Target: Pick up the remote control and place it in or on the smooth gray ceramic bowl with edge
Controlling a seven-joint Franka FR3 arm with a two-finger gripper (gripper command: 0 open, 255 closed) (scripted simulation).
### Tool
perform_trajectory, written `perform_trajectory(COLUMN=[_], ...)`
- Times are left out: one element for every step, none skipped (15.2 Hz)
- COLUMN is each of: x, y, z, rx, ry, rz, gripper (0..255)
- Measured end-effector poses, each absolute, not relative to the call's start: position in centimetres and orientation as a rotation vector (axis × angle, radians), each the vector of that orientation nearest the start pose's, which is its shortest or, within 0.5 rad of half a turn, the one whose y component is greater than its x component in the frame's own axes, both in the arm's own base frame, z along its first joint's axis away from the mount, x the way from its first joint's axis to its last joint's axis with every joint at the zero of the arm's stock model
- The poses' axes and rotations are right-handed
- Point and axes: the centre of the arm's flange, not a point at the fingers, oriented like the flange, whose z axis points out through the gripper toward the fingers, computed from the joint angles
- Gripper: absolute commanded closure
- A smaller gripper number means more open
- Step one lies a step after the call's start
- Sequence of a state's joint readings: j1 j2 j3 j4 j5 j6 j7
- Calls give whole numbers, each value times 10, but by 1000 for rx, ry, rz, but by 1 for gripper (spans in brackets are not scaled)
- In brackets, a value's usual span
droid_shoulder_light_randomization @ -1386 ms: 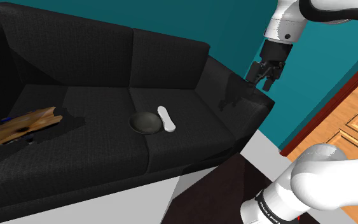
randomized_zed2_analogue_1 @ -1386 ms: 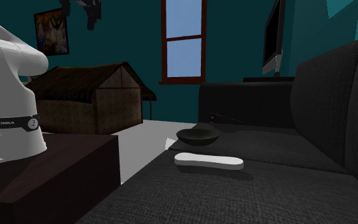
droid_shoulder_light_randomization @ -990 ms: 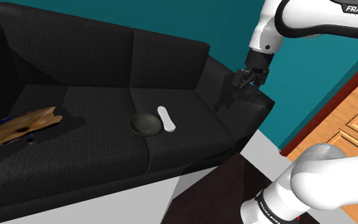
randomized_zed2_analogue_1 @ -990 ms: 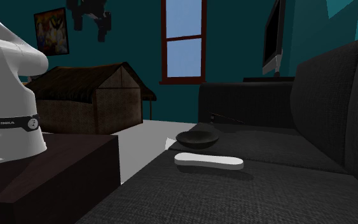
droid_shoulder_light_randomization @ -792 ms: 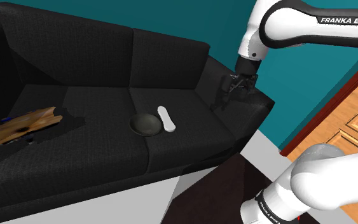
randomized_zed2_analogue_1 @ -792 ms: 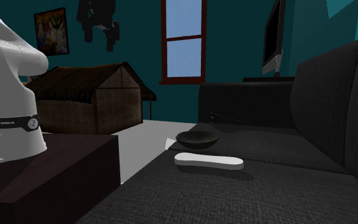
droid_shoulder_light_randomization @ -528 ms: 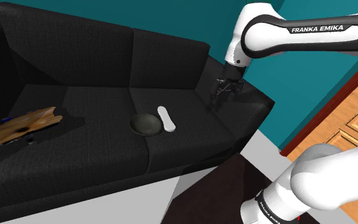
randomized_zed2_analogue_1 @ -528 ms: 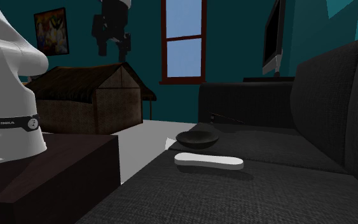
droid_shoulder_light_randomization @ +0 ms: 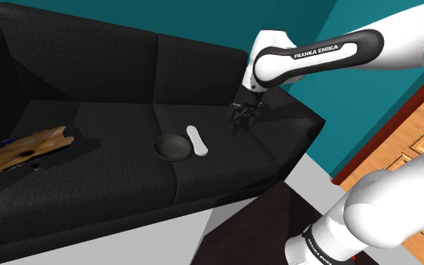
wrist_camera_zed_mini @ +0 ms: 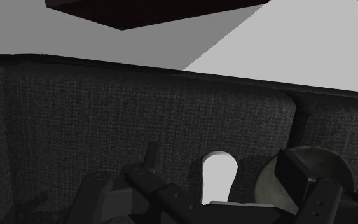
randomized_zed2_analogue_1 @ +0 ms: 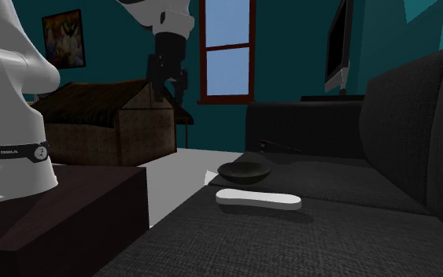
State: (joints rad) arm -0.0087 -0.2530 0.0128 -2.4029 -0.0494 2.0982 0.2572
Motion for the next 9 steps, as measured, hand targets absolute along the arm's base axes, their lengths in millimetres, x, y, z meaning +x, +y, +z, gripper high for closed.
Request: perform_trajectory(x=[456,466,474,483,489,501,508,517,530], y=[-2,-3,-2,-3,-4,-2,-1,-3,-5], z=[399,390,378,369,363,353,345,337,328], rx=[-3170,-3168,-3166,-3164,-3162,-3160,-3158,-3156,-3154], ry=[367,373,379,384,390,396,401,406,411], rz=[66,59,54,47,40,32,27,20,13], gripper=[0,0,0,0,0,0,0,0,0])
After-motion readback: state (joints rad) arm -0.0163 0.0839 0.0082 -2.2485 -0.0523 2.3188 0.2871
